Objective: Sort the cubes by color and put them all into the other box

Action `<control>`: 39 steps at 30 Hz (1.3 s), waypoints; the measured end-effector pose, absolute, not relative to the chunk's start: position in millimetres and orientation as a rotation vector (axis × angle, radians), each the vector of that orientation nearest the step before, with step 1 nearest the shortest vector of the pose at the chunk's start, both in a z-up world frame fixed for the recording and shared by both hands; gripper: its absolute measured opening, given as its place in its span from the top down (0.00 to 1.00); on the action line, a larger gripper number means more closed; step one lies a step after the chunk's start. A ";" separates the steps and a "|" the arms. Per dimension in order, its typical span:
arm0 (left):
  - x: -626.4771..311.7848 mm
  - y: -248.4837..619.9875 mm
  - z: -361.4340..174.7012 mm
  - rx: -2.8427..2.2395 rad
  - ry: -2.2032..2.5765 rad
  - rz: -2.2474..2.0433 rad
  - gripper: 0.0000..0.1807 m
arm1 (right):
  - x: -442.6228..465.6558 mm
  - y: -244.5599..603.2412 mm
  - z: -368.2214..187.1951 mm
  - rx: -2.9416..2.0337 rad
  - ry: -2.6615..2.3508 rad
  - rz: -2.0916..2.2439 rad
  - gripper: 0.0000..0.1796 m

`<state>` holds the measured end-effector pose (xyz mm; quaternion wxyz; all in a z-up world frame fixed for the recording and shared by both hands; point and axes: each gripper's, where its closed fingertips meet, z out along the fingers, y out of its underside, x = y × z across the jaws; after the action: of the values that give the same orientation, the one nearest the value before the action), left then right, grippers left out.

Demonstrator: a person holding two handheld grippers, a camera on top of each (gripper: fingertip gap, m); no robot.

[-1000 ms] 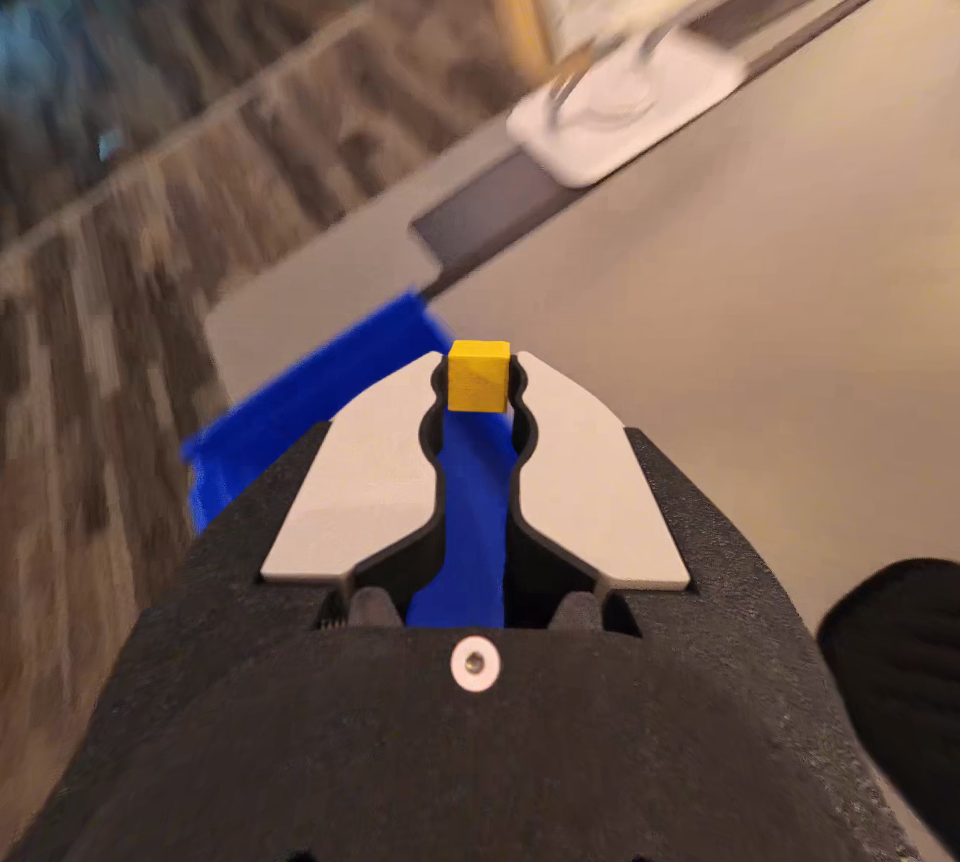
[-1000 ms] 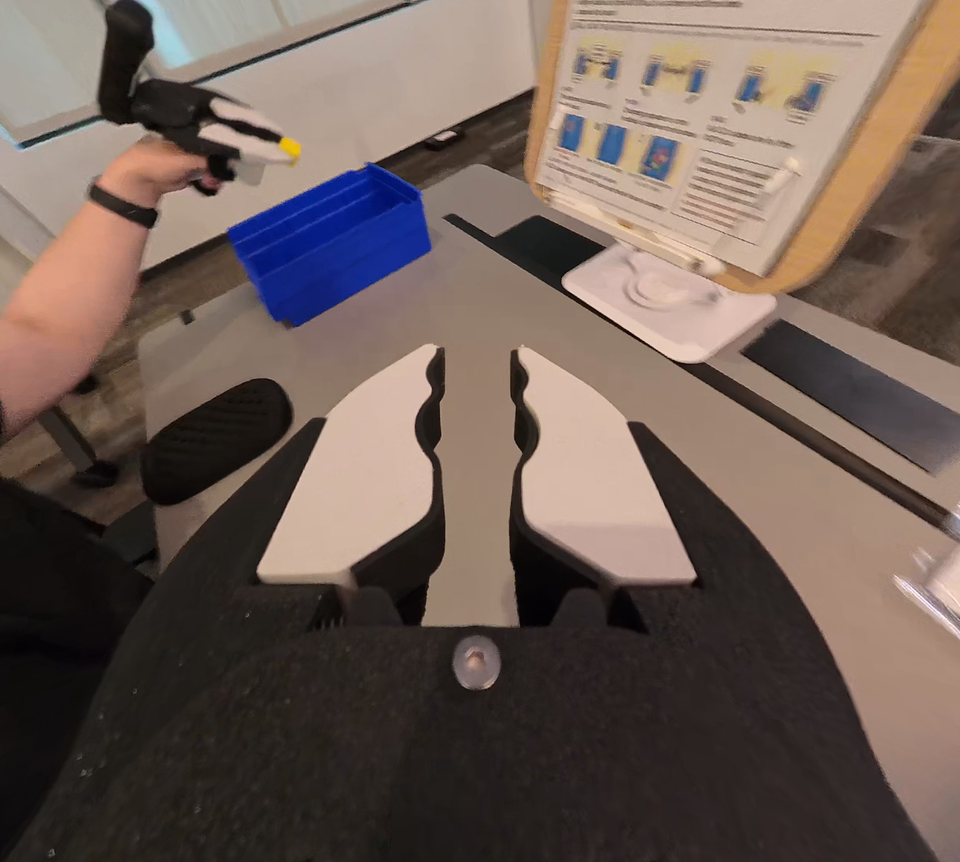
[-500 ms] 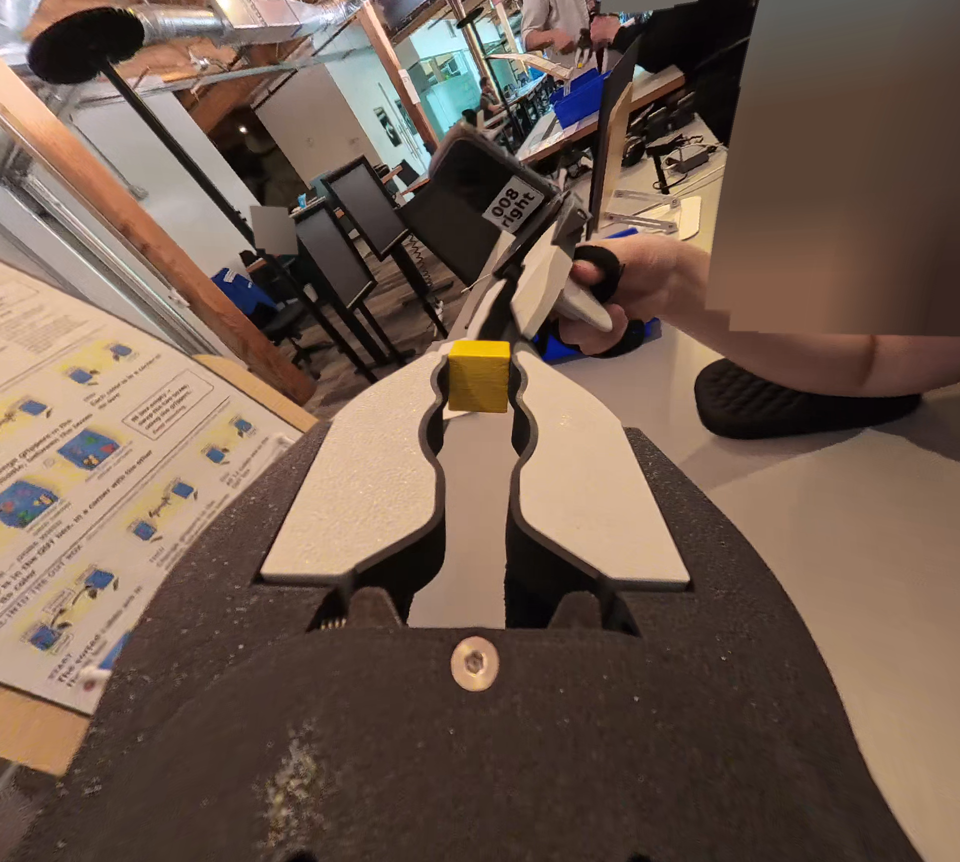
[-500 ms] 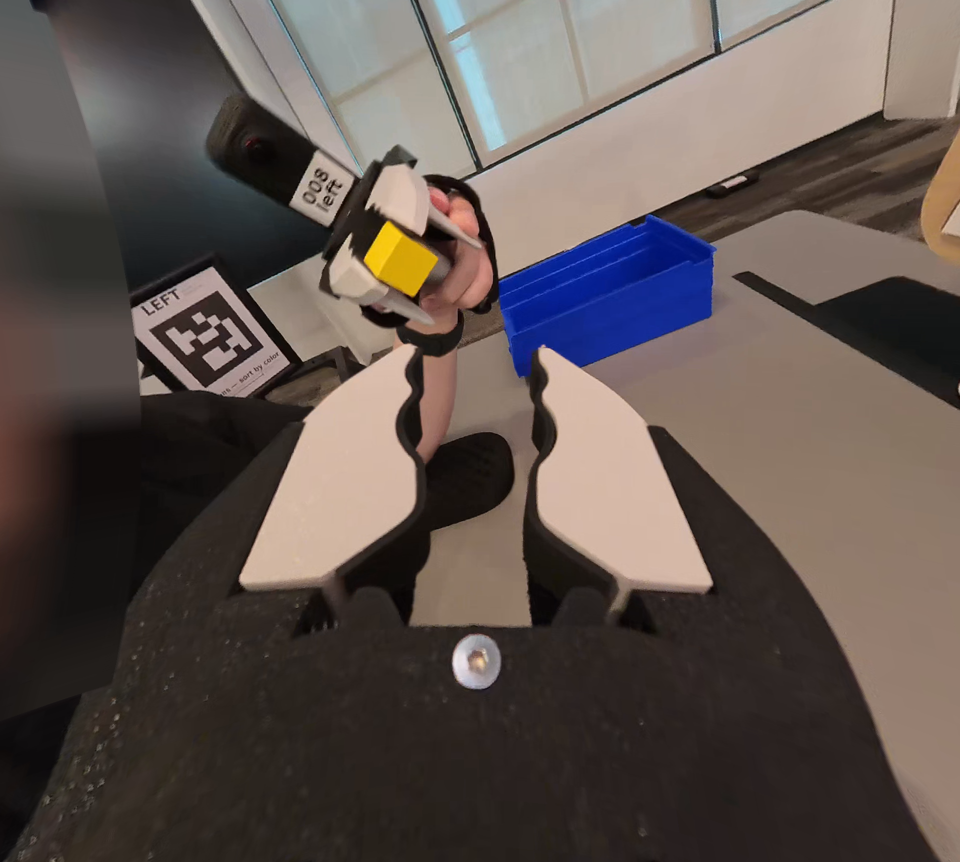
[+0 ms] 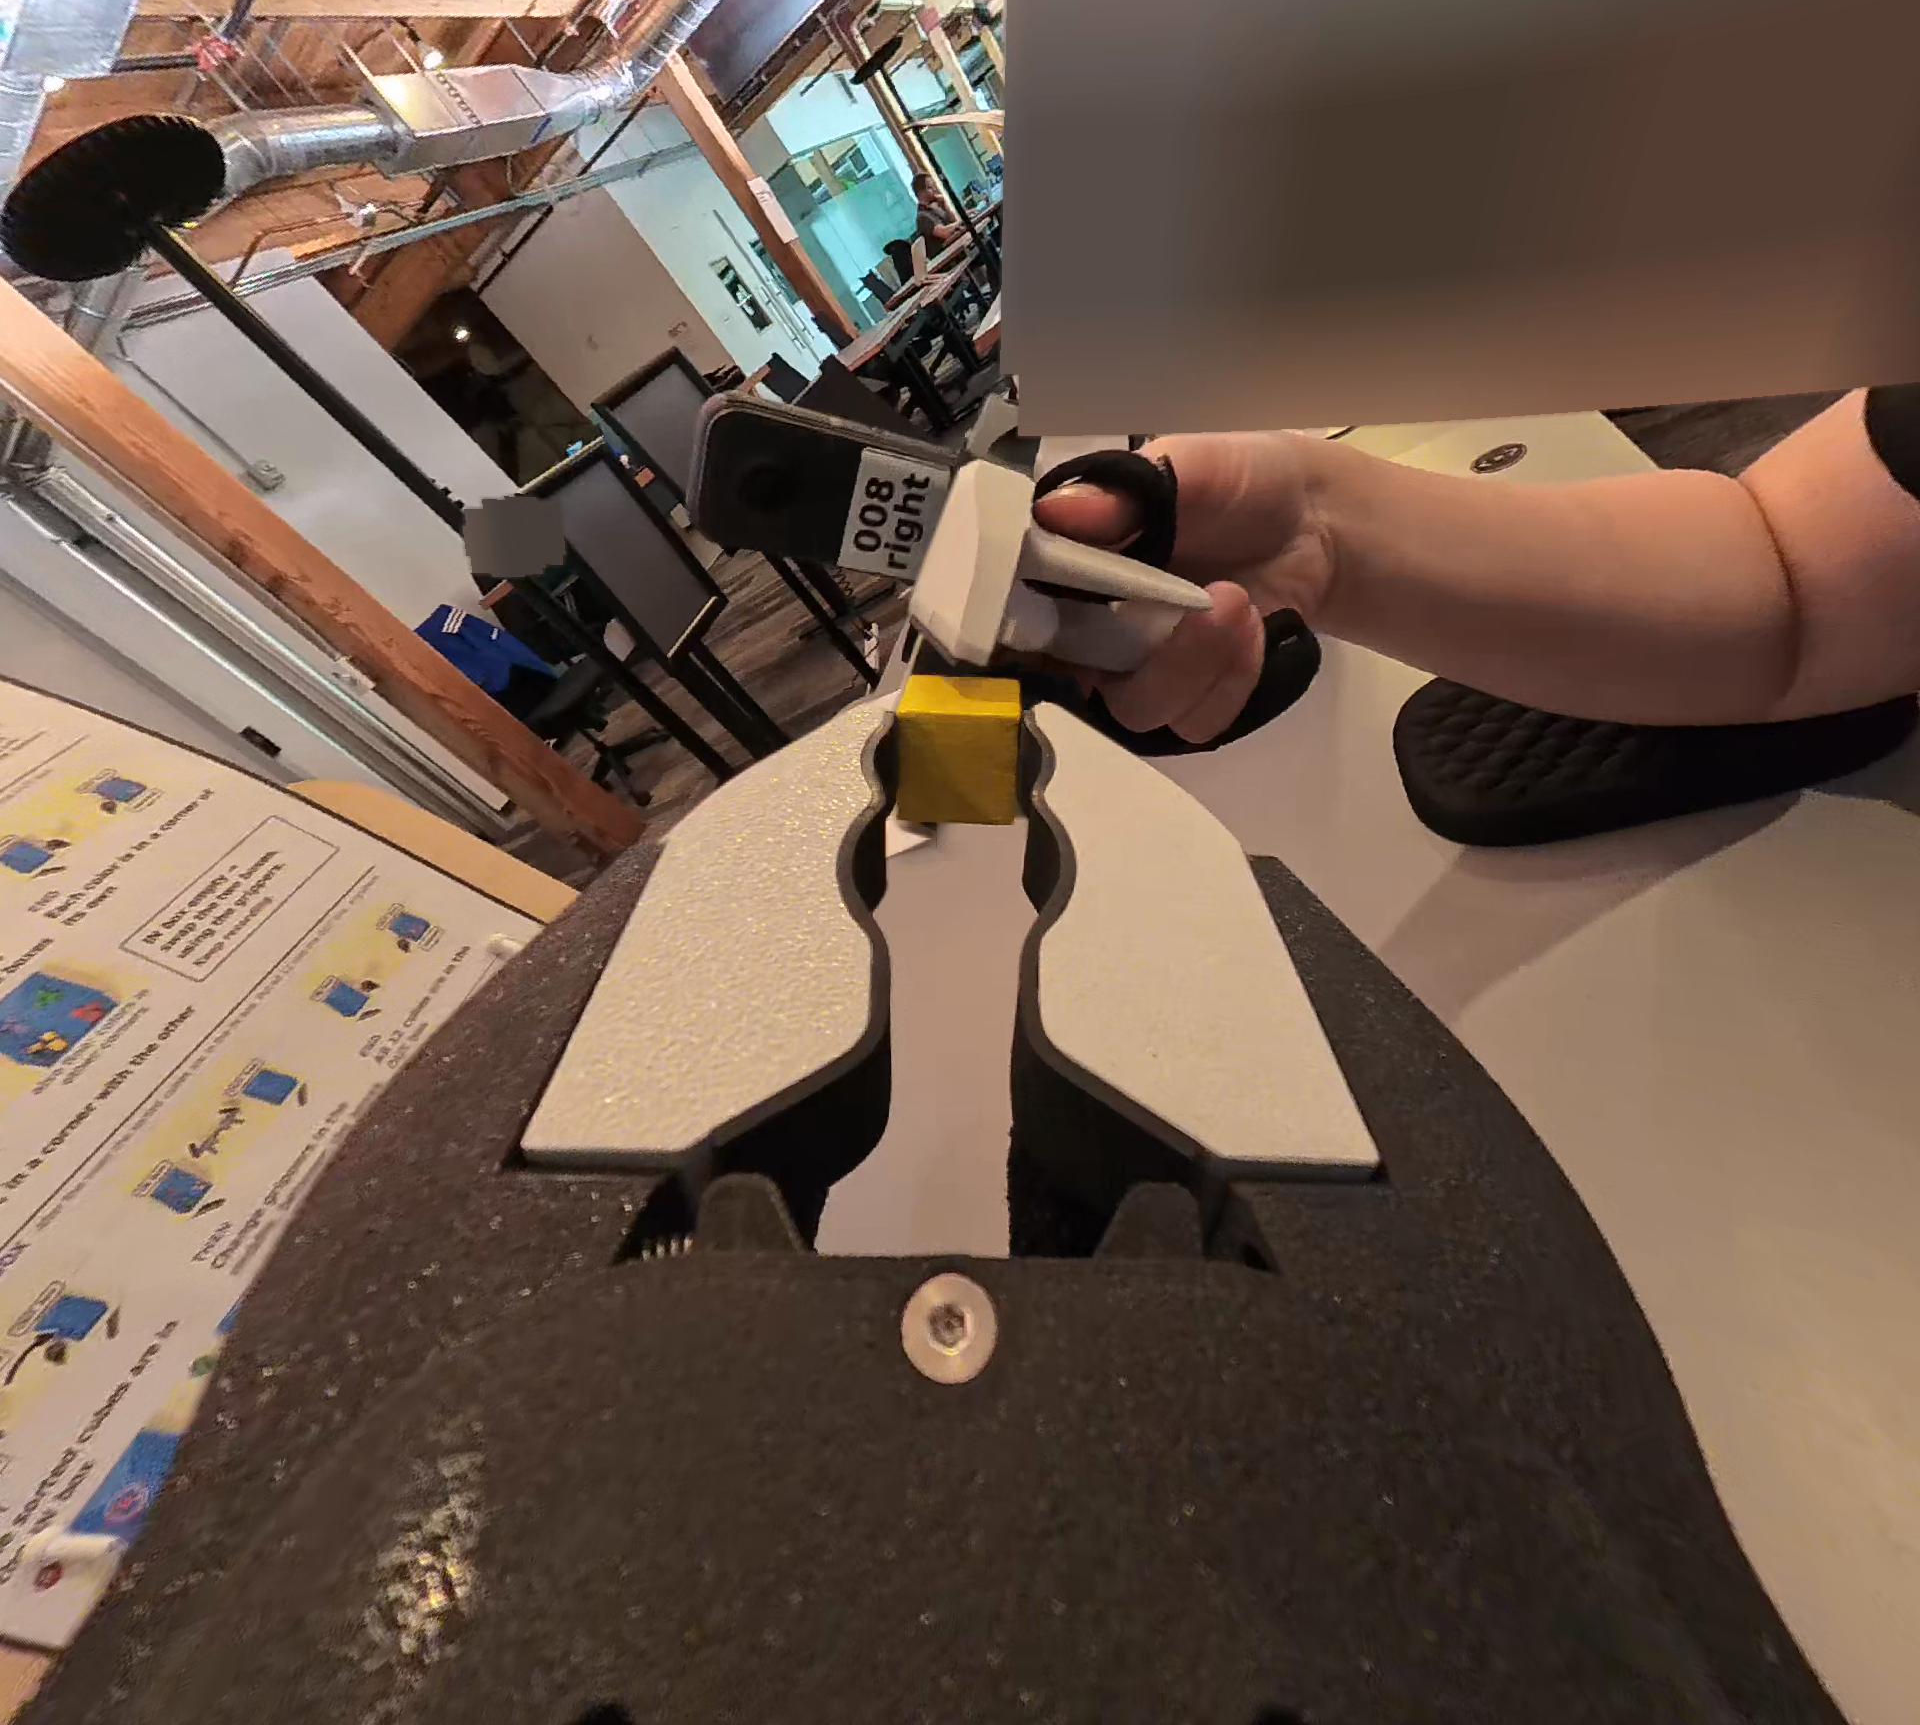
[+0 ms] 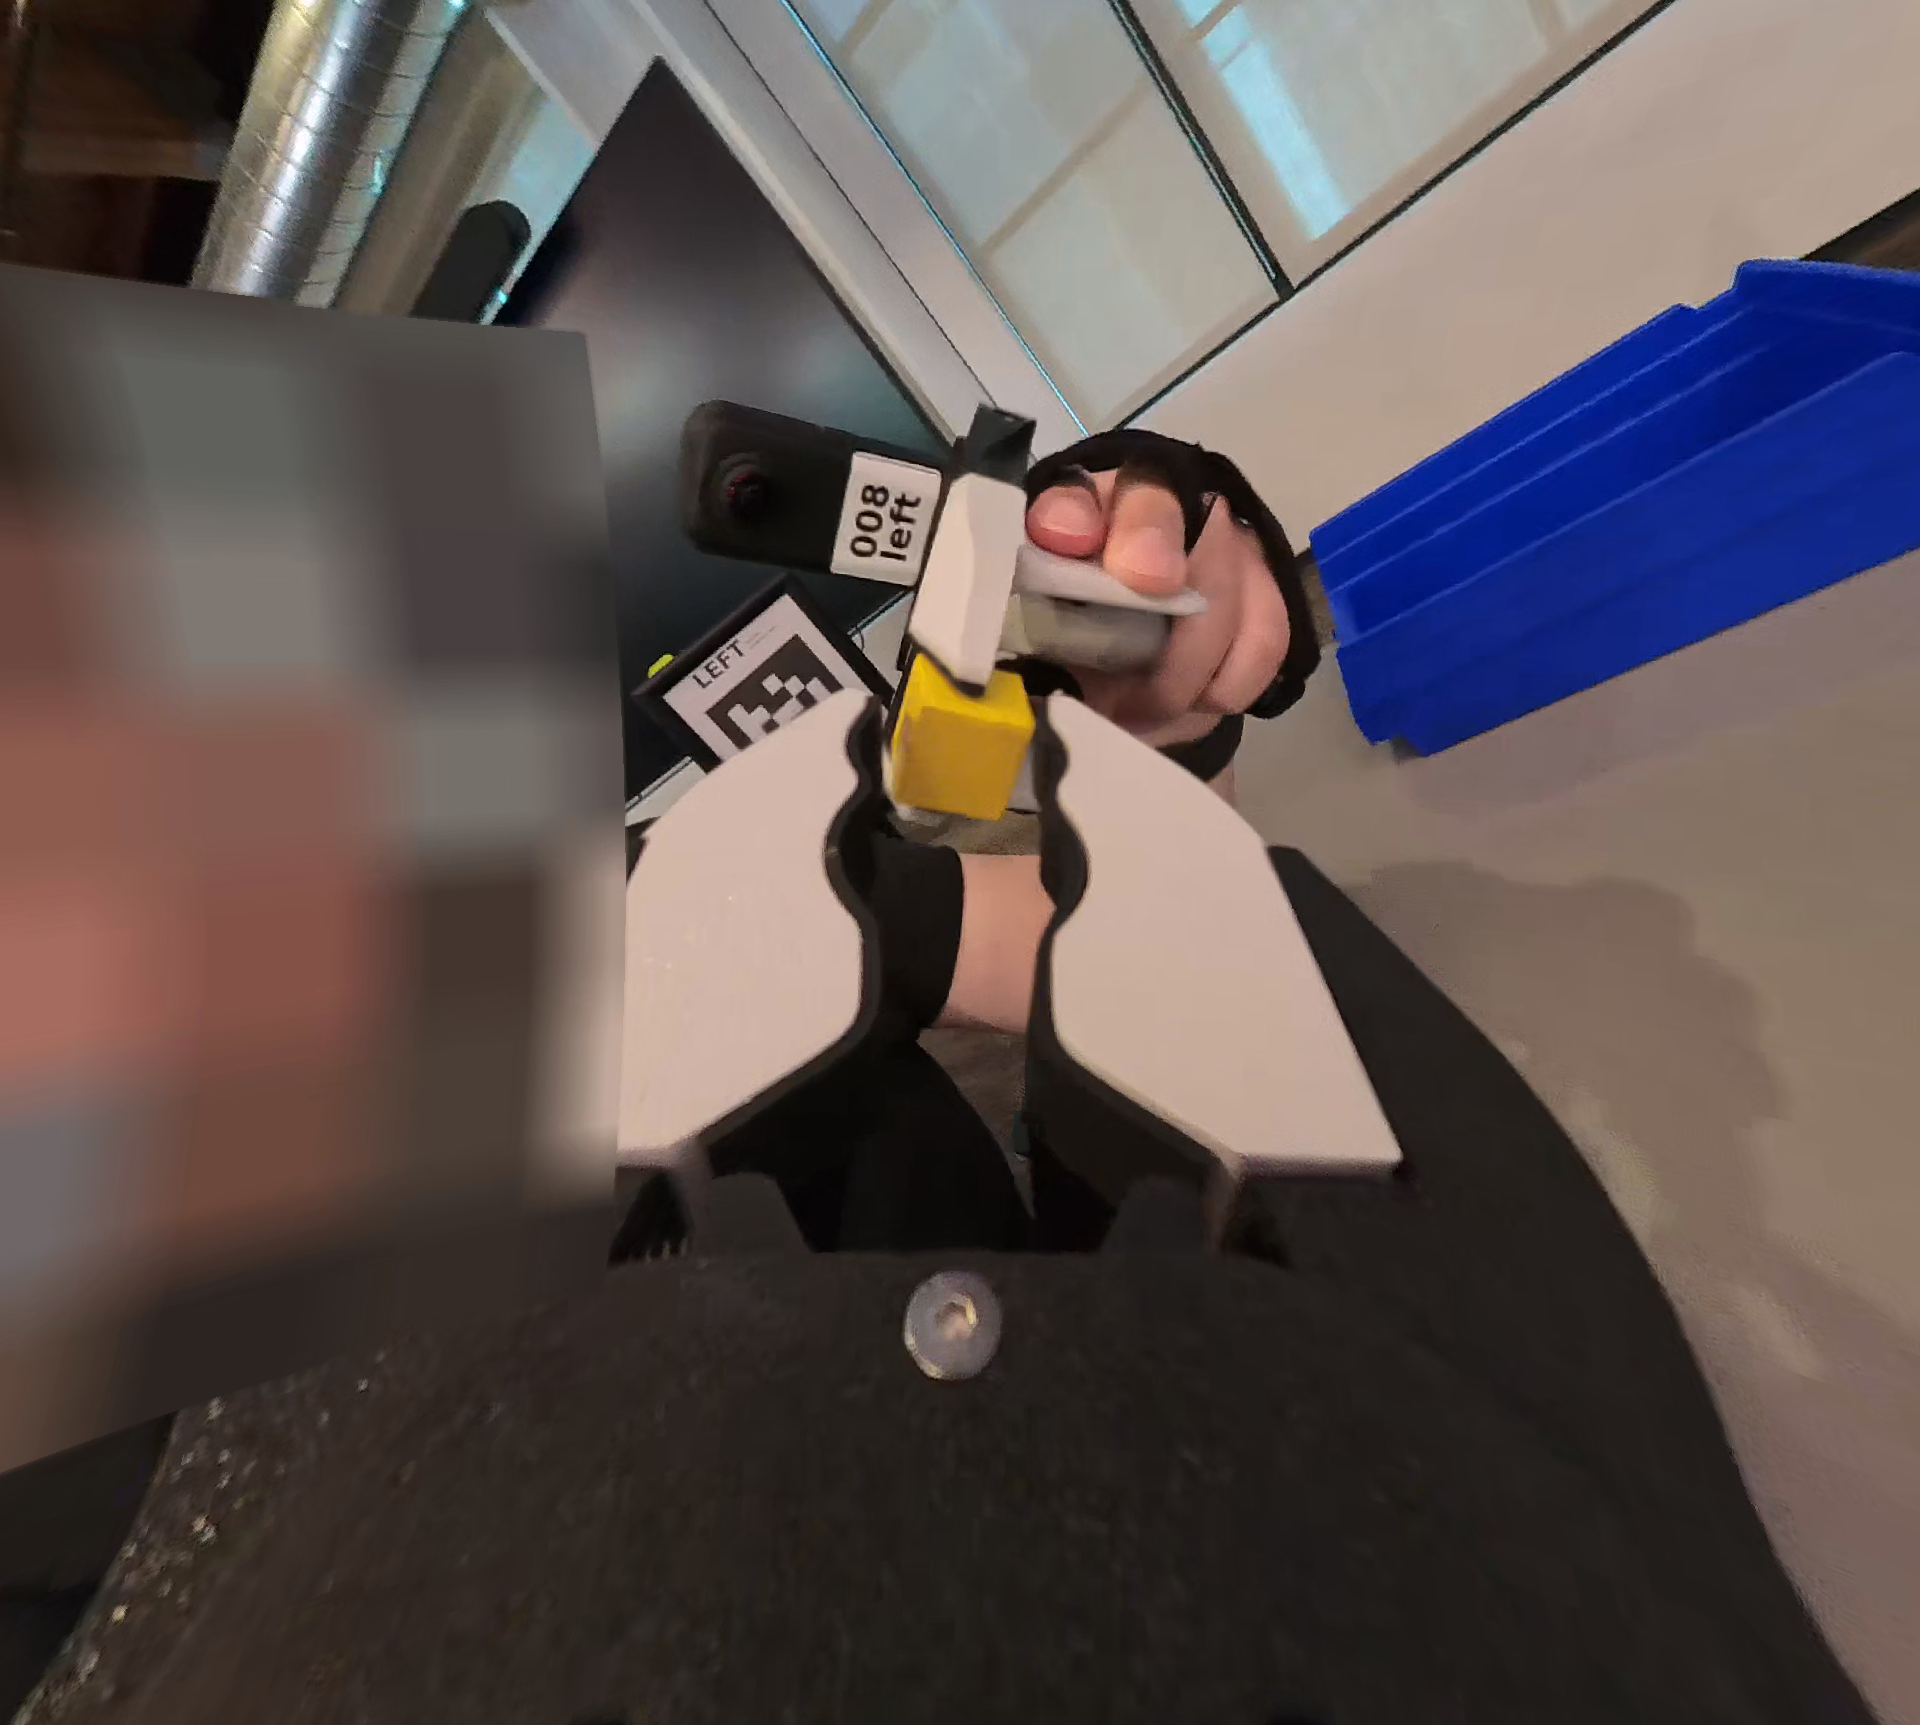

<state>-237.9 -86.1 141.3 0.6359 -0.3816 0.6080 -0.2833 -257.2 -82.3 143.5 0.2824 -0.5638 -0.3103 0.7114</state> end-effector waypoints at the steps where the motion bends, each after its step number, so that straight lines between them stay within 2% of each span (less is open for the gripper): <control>1: -238.1 -87.9 141.0 -0.857 1.393 -0.661 0.88 | -257.5 -81.9 142.4 -1.508 -0.834 1.902 0.87; 9: -237.9 -92.1 140.2 -0.816 1.409 -0.661 0.88 | -258.4 -91.0 134.9 -1.573 -0.939 1.831 0.85; 17: -240.8 -94.5 147.1 -0.818 1.354 -0.689 0.87 | -259.9 -91.7 139.8 -1.522 -0.911 1.910 0.88; 19: -242.0 -90.5 150.0 -0.842 1.320 -0.702 0.79 | -257.3 -84.2 136.8 -1.534 -0.886 1.892 0.88; 22: -246.7 -85.9 150.0 -0.877 1.318 -0.704 0.73 | -244.4 -74.0 139.6 -1.538 -0.848 1.850 0.88; 24: -253.4 -79.4 151.7 -0.896 1.301 -0.676 0.73 | -224.2 -72.0 148.0 -1.546 -0.846 1.748 0.88; 27: -266.3 -66.7 155.8 -0.941 1.255 -0.649 0.74 | -170.0 -69.8 158.8 -1.628 -0.837 1.399 0.88; 29: -273.8 -56.9 158.1 -0.974 1.221 -0.627 0.75 | -111.5 -56.2 145.6 -1.826 -0.760 1.045 0.88; 32: -280.0 -44.7 158.0 -1.021 1.187 -0.603 0.76 | 16.0 -36.8 106.9 -2.200 -0.481 0.525 0.88; 35: -281.1 -37.9 155.3 -1.049 1.181 -0.576 0.77 | 150.1 -51.4 51.7 -2.569 -0.188 0.120 0.88; 39: -279.4 -36.0 153.4 -1.058 1.187 -0.557 0.77 | 244.1 -86.6 -25.5 -2.892 0.026 -0.010 0.88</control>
<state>-279.4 -36.0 153.4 0.6657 -0.4687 0.5256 -0.2468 244.1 -86.6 -25.5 0.1244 -0.9922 0.0090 -0.0035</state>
